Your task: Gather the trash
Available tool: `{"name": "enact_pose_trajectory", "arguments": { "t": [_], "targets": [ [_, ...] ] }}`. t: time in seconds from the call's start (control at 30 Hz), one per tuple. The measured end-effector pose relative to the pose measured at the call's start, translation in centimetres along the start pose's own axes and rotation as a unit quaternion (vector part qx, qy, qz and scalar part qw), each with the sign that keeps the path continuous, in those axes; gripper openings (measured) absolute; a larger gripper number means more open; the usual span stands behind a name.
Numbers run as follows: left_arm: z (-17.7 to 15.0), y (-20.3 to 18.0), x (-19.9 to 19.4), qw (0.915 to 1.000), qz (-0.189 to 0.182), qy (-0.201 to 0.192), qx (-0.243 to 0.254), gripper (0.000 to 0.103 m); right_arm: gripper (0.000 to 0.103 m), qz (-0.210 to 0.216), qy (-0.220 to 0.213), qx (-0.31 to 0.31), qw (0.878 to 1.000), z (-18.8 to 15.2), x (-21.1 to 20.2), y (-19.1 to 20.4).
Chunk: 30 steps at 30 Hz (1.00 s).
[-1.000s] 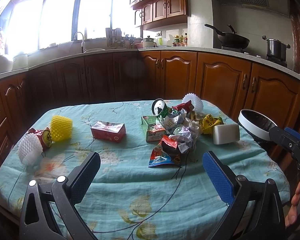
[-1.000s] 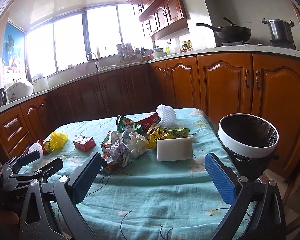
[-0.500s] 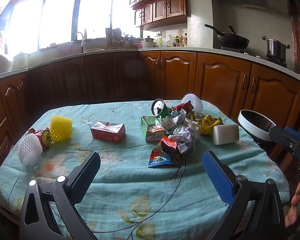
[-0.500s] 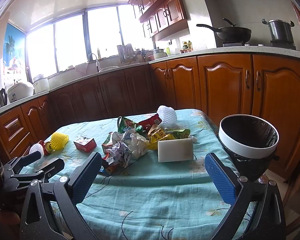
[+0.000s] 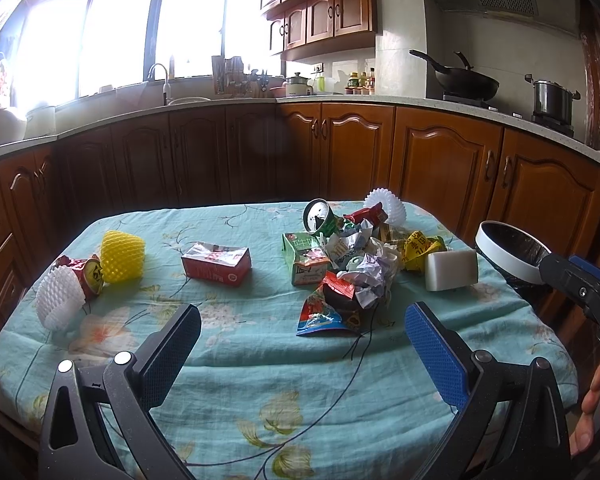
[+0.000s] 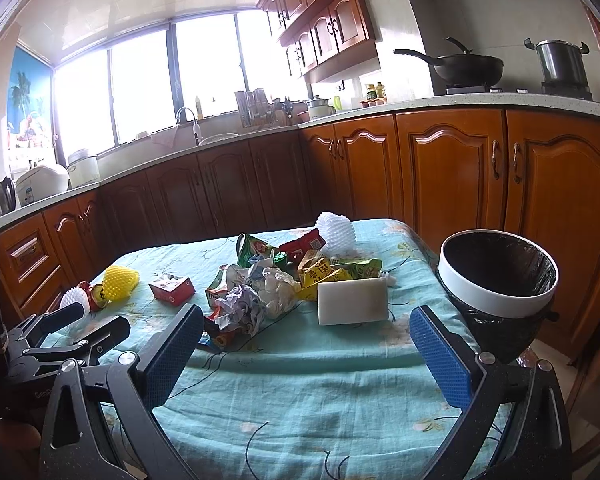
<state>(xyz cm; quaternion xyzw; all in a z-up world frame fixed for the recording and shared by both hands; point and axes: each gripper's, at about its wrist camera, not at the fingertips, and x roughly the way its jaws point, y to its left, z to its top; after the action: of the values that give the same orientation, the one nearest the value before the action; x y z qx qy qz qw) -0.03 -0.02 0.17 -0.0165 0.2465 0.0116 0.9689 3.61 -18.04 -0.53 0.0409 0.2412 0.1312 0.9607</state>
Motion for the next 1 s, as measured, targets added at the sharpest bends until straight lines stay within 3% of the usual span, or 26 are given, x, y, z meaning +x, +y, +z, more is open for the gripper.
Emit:
{"name": "enact_pose_trajectory", "arguments": {
  "t": [0.6,0.67,0.83,0.93,1.0],
  "targets": [
    [0.8,2.1,4.1,0.9986,-0.009,0.045,-0.028,0.102,0.102,0.060,0.046,0.020,0.997,-0.1,4.1,0.4],
    [1.0,2.3,4.9,0.9984,-0.014,0.049,-0.025,0.098,0.097,0.079,0.056,0.033,0.995,0.0,5.0,0.3],
    [1.5,2.6,7.3,0.9969,-0.031,0.070,-0.019,0.078,0.064,0.123,0.100,0.067,0.985,0.0,8.4,0.4],
    [1.5,3.0,8.6,0.9949,-0.046,0.086,-0.023,0.077,0.053,0.145,0.132,0.079,0.977,-0.3,10.7,1.0],
    [1.6,3.1,9.6,0.9939,-0.052,0.095,-0.022,0.077,0.053,0.153,0.146,0.077,0.974,-0.4,12.1,1.6]
  ]
}}
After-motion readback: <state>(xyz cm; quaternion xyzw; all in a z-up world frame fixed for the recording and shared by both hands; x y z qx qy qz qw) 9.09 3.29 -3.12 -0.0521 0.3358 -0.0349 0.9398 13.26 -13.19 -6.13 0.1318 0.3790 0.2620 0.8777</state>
